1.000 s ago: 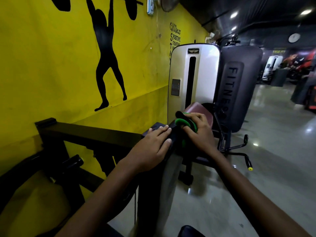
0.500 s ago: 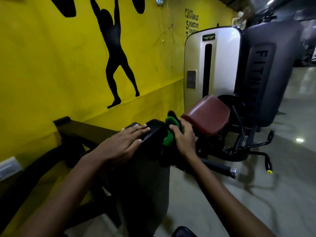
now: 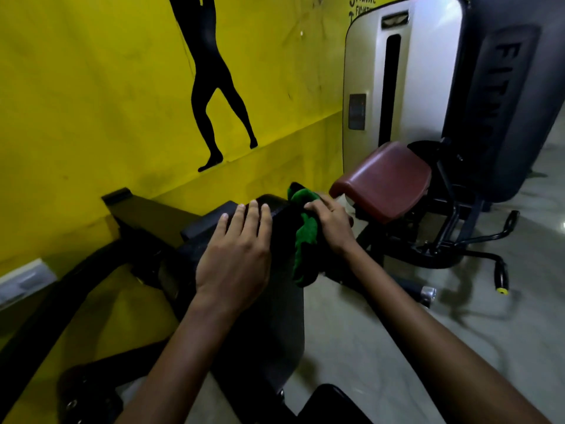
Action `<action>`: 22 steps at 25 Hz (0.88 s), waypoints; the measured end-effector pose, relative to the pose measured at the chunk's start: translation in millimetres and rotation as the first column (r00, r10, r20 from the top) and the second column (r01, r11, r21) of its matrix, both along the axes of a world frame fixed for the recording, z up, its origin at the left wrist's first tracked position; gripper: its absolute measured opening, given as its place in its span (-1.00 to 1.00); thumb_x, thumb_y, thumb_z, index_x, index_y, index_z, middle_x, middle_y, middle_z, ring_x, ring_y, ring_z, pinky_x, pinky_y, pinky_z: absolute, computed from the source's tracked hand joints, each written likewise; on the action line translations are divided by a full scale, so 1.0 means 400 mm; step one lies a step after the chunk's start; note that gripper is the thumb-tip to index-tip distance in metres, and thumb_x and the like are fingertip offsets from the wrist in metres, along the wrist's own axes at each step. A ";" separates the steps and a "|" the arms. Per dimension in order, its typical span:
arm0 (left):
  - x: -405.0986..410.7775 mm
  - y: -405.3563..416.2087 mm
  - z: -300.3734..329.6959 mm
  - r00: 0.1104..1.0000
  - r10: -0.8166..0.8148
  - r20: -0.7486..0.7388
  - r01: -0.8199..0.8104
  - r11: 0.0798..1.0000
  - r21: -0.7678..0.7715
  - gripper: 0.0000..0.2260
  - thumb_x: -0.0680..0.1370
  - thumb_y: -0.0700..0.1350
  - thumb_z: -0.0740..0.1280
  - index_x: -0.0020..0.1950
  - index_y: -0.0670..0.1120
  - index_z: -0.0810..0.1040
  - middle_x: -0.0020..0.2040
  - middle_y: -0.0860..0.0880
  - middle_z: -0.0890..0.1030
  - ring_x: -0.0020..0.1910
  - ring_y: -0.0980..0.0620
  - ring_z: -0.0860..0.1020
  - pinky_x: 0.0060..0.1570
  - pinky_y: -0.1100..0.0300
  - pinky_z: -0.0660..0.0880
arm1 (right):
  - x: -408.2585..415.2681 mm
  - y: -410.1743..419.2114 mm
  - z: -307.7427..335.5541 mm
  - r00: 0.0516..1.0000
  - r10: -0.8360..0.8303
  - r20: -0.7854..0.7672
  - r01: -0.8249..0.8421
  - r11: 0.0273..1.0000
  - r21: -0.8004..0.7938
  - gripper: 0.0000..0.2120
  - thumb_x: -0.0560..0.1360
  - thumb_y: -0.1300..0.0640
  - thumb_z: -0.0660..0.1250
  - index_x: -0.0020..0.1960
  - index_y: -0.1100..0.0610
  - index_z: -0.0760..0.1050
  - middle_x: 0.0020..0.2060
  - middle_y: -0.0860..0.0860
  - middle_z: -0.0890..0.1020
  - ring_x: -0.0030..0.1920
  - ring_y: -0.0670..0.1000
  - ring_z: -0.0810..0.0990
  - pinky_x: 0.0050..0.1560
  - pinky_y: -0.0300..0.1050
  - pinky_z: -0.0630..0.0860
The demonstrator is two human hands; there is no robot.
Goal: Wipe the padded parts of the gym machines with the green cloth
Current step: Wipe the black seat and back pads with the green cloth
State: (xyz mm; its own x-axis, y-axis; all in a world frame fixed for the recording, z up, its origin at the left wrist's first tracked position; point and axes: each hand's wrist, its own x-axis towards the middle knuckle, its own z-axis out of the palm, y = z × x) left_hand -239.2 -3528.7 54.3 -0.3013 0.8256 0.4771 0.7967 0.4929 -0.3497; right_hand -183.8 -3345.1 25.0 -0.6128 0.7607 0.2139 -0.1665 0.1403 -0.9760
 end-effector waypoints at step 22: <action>0.098 0.198 -0.246 0.819 0.541 -0.194 -0.459 0.819 0.345 -0.29 0.53 -0.04 0.21 0.57 -0.17 -0.08 0.57 -0.14 -0.18 0.53 -0.18 -0.22 0.44 -0.19 -0.22 | -0.073 0.122 -0.202 0.855 0.506 -0.114 -0.513 0.857 -0.044 -0.66 0.38 -0.08 0.30 0.09 0.03 0.57 0.07 0.09 0.60 0.07 0.07 0.58 0.05 -0.01 0.52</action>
State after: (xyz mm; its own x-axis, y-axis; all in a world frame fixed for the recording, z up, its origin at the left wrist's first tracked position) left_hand -200.2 -3449.4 -44.0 -0.4608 0.4204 0.7816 0.3053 0.9020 -0.3051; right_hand -213.2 -3296.4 -55.7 -0.8981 0.3627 0.2486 -0.2880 -0.0580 -0.9559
